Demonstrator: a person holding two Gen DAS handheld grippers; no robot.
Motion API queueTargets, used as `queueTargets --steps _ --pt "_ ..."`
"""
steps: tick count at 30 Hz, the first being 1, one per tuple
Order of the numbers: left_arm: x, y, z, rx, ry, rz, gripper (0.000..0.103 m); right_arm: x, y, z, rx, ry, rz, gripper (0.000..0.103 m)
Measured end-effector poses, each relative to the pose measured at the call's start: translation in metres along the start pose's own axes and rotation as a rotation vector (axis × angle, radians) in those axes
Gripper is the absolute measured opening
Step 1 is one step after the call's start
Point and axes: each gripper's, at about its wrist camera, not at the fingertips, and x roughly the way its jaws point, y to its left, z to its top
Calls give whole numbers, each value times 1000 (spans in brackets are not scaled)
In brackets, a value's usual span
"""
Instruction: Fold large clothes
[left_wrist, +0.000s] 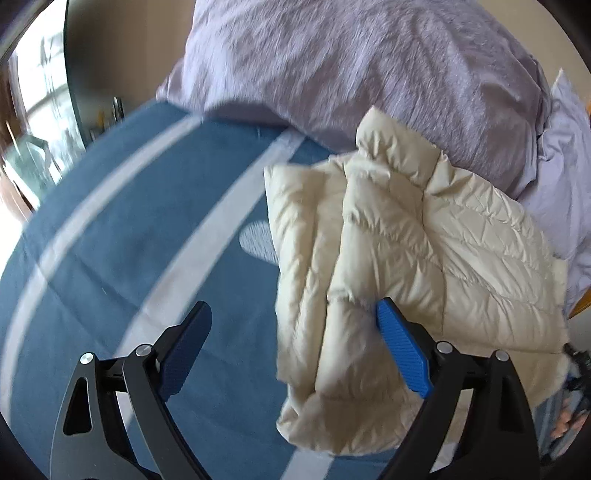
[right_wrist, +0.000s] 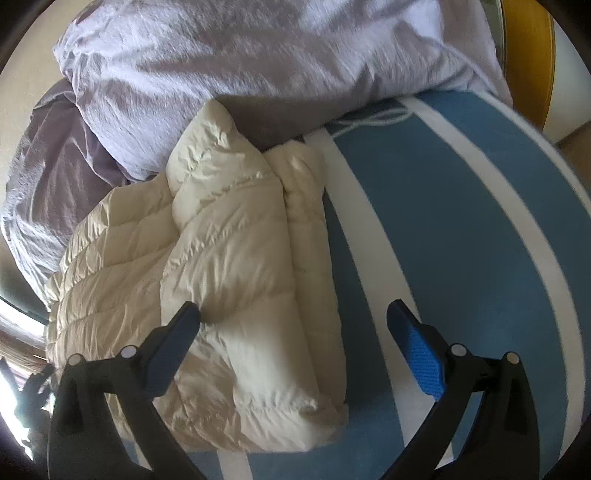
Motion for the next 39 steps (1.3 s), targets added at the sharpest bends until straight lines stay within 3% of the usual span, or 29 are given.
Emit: queueTargets --steps 7,16,20,22,24,27,39 --pt "9 5 -13 -68 59 -100 86 5 -9 -6 24 30 44 96" --pt "5 -2 -28 -140 62 -181 68 3 1 -18 9 49 129 68" --pt "3 -1 -35 -189 47 -210 55 1 3 -23 19 38 136 58" --pt "4 -1 -36 -216 33 -219 47 1 1 -26 39 43 159 49" --pt "0 2 -35 -239 17 -234 32 0 0 -28 53 40 182 33" --pt "-8 7 -35 -257 -3 -259 20 -7 3 -31 39 17 199 21" --pt "-49 40 -42 -255 -58 -276 15 -37 29 -61 -37 21 278 16"
